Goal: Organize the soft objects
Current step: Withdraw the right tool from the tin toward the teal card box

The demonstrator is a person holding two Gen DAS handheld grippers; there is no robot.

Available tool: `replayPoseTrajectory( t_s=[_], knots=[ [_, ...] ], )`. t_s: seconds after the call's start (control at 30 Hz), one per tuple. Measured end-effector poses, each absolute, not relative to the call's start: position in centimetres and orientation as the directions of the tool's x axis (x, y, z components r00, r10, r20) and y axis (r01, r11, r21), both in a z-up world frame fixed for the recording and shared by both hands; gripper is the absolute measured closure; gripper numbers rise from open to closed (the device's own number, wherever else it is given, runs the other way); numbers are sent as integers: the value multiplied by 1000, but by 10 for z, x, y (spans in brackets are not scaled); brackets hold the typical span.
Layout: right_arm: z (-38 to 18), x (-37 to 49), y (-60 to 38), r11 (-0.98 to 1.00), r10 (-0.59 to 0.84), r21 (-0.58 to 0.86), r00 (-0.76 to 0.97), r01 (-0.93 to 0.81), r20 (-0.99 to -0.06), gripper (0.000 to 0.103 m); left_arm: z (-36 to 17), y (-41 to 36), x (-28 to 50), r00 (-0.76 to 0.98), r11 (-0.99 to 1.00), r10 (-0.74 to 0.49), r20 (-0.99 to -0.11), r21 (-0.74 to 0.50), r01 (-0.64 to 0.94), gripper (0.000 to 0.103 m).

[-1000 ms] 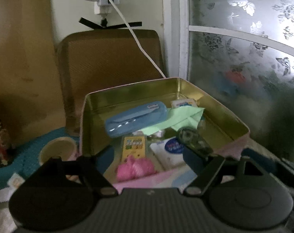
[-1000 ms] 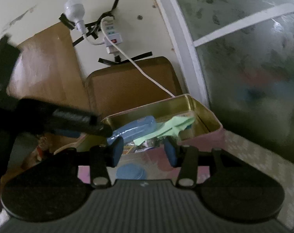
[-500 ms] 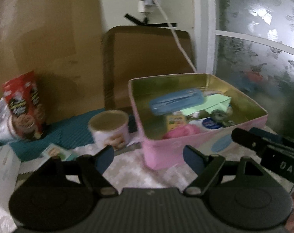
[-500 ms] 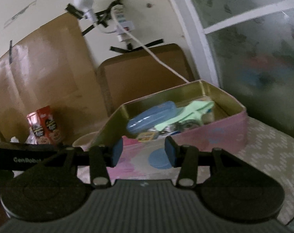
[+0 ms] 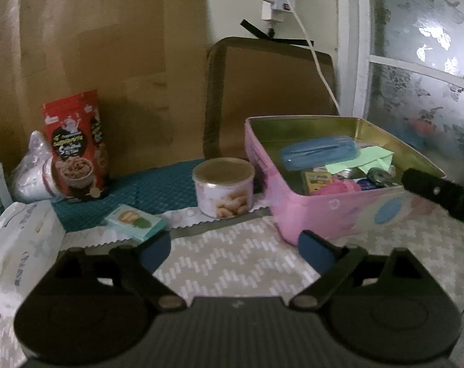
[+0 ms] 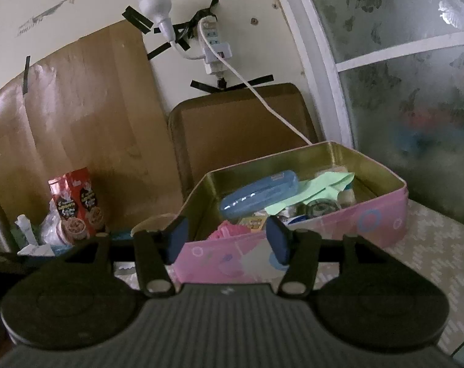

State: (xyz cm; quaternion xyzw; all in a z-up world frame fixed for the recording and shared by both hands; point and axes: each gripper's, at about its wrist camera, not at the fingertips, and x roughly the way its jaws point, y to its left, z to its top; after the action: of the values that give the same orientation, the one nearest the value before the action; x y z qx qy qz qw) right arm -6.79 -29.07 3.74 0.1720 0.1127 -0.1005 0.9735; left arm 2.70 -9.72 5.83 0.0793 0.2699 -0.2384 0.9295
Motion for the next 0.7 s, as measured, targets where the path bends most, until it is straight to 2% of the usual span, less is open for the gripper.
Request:
replayPoseTrajectory(
  t_s=[0.23, 0.7],
  knots=[
    [41, -69, -284, 915, -186, 312, 954, 255, -234, 30, 52, -89, 24, 741, 871, -406, -535, 19, 491, 6],
    [36, -56, -263, 939, -125, 278, 955, 201, -267, 30, 35, -66, 32, 749, 896, -360, -556, 19, 444, 3]
  ],
)
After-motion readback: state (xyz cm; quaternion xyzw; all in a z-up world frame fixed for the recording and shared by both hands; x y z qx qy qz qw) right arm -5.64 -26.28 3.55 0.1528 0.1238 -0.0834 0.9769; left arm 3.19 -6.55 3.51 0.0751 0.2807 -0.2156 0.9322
